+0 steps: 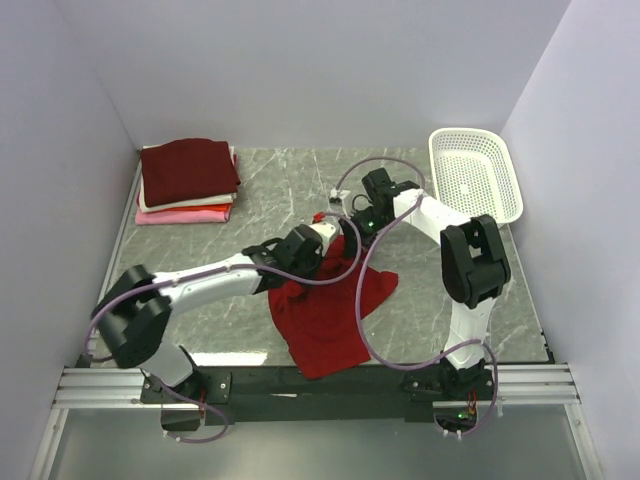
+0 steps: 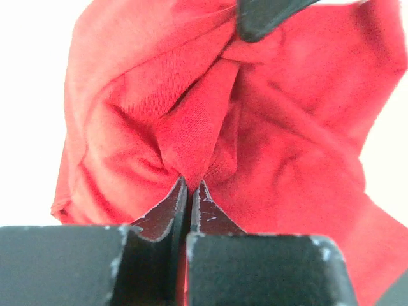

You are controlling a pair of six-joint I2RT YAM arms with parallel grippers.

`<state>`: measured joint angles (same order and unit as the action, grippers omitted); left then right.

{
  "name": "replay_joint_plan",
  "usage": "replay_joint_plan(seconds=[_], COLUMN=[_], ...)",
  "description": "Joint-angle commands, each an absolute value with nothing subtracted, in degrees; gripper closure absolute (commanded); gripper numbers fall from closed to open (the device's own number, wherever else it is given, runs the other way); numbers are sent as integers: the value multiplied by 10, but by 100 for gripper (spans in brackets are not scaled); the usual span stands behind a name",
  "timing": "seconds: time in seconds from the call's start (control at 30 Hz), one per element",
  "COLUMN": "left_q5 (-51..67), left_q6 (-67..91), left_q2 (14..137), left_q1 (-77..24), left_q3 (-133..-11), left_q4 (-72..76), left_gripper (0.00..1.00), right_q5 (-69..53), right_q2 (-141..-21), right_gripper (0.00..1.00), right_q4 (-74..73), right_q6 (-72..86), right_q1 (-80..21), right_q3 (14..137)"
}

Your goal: Fold and stack the t-shirts

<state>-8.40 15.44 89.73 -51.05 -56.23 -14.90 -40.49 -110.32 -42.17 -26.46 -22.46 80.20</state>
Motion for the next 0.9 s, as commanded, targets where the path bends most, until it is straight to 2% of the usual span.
replay_joint_plan(seconds=[0.0, 0.13, 0.4, 0.53, 0.67, 0.8, 0.87], left_q5=[-50, 34, 179, 250, 285, 239, 197], left_q6=[153, 121, 99, 131, 169, 192, 209], left_q2=[817, 788, 864, 886, 855, 764, 685], left_q1=[-503, -497, -497, -497, -498, -498, -497], left_q3=[-583, -661, -954, -1040, -1050, -951, -895], left_q4=[-135, -146, -235, -223, -178, -122, -99], left_gripper=[97, 100, 100, 100, 100, 100, 100], right_q5=[-398, -381, -346, -329, -358, -398, -388], right_q2=[-1047, -991, -840, -786, -772, -830, -864], right_gripper=[100, 100, 100, 100, 100, 100, 100], right_q4=[-441, -468, -471, -459, -440, -439, -455], right_q6=[-265, -278, -274, -265, -231, -186, -183], right_q1=[-204, -175, -99, -84, -84, -111, -170], right_q3=[844, 884, 976, 1023, 1100, 1175, 1214])
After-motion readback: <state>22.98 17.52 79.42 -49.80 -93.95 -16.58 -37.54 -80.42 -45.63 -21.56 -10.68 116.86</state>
